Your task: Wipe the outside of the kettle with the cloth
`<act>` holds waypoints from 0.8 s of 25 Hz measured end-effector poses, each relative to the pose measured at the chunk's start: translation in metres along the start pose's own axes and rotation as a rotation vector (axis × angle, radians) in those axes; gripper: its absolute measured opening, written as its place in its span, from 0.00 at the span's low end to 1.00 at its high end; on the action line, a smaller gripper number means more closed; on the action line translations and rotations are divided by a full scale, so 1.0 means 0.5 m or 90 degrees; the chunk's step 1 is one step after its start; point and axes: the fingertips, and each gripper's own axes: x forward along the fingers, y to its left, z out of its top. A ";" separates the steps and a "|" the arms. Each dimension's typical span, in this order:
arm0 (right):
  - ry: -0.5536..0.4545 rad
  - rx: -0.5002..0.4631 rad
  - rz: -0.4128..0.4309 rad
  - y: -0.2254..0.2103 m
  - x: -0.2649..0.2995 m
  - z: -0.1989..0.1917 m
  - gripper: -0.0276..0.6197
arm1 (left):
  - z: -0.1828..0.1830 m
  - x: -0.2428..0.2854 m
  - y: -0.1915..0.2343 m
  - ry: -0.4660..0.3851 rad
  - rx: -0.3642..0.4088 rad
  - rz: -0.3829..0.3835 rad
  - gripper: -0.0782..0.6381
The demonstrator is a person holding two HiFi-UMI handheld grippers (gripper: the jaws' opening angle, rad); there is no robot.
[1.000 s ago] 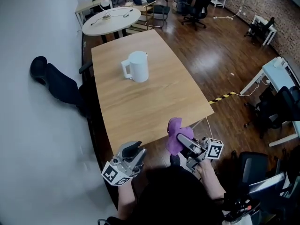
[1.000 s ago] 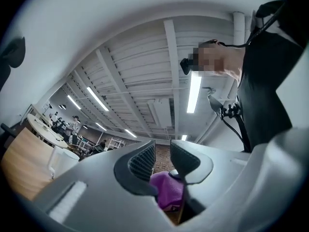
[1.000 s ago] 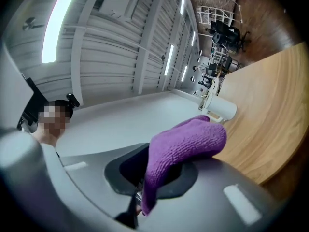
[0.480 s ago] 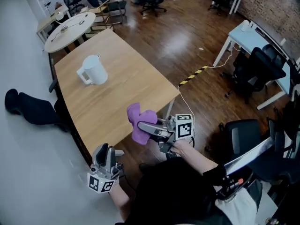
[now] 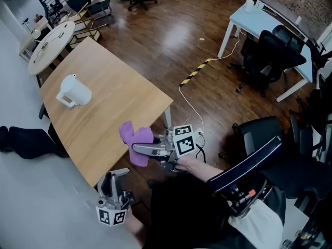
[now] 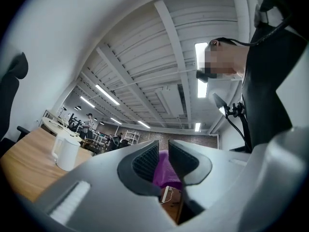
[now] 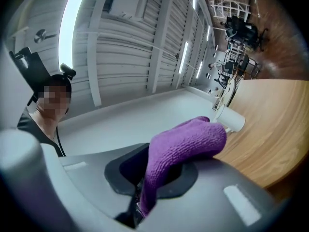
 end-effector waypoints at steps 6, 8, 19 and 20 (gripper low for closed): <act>-0.029 -0.018 0.020 0.021 -0.063 0.043 0.09 | -0.033 0.038 -0.054 0.015 0.018 -0.017 0.34; -0.049 -0.037 0.030 0.059 -0.108 0.053 0.09 | -0.029 0.055 -0.106 0.015 0.035 -0.039 0.34; -0.048 -0.103 -0.009 0.216 -0.070 -0.030 0.08 | 0.137 -0.013 -0.197 -0.026 0.055 -0.078 0.33; -0.031 -0.102 -0.014 0.198 -0.034 -0.048 0.08 | 0.150 -0.027 -0.164 -0.041 0.050 -0.072 0.33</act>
